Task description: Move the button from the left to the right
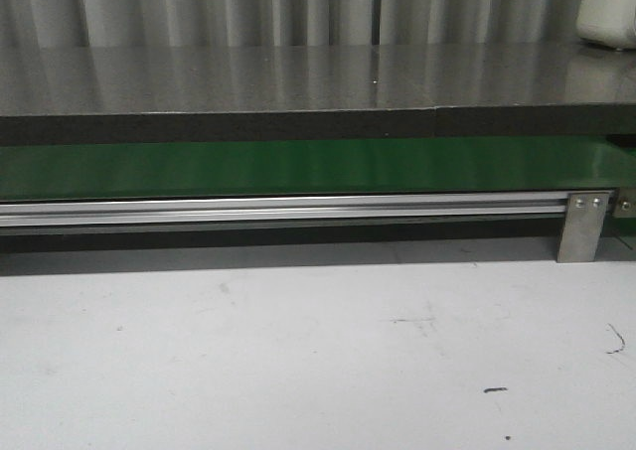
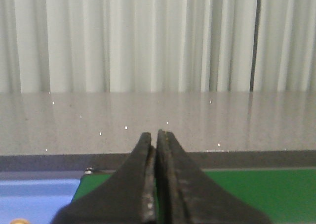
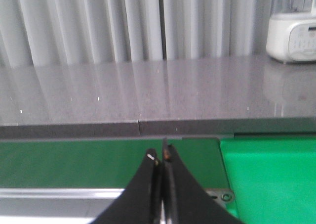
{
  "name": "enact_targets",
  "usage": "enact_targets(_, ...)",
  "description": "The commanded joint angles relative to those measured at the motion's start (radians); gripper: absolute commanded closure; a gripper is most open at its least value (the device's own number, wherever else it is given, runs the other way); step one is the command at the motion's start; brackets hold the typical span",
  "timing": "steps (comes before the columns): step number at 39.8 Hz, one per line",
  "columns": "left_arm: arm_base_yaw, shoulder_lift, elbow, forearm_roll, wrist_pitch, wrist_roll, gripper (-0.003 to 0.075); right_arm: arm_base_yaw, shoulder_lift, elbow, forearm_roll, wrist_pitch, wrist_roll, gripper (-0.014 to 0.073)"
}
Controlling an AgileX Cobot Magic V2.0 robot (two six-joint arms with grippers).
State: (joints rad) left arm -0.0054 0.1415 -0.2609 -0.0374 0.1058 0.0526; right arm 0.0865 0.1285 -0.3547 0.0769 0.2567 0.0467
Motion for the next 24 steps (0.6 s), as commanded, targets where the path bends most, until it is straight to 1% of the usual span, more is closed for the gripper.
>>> enact_targets(1,-0.008,0.126,-0.118,0.006,0.047,-0.009,0.0741,0.000,0.125,-0.110,-0.011,0.006,-0.004,0.0662)
enact_targets(4,-0.008,0.200,-0.170,0.055,0.091,-0.009,0.0741,0.000,0.197,-0.159,-0.011,0.042,-0.004,0.0662)
enact_targets(7,-0.008,0.256,-0.203,0.111,0.106,-0.009,0.0741,0.000,0.255,-0.187,-0.011,0.058,-0.004,0.0662)
enact_targets(11,-0.008,0.291,-0.216,0.106,0.104,-0.009,0.0741,0.000,0.295,-0.195,-0.011,0.038,-0.004,0.0662)
enact_targets(18,-0.008,0.296,-0.216,0.098,0.104,-0.009,0.0741,0.000,0.299,-0.195,-0.011,0.030,-0.004,0.0656)
enact_targets(19,-0.008,0.296,-0.216,0.098,0.101,-0.009,0.0739,0.000,0.299,-0.195,-0.011,0.030,-0.004,0.0649)
enact_targets(21,-0.008,0.296,-0.216,0.098,0.097,-0.009,0.0721,0.000,0.299,-0.195,-0.011,0.030,-0.004,0.0606)
enact_targets(23,-0.008,0.296,-0.216,0.098,0.097,-0.009,0.0671,0.000,0.299,-0.195,-0.011,0.030,-0.004,0.0547)
enact_targets(24,-0.008,0.296,-0.216,0.098,0.097,-0.009,0.0628,0.000,0.299,-0.195,-0.011,0.030,-0.004,0.0505)
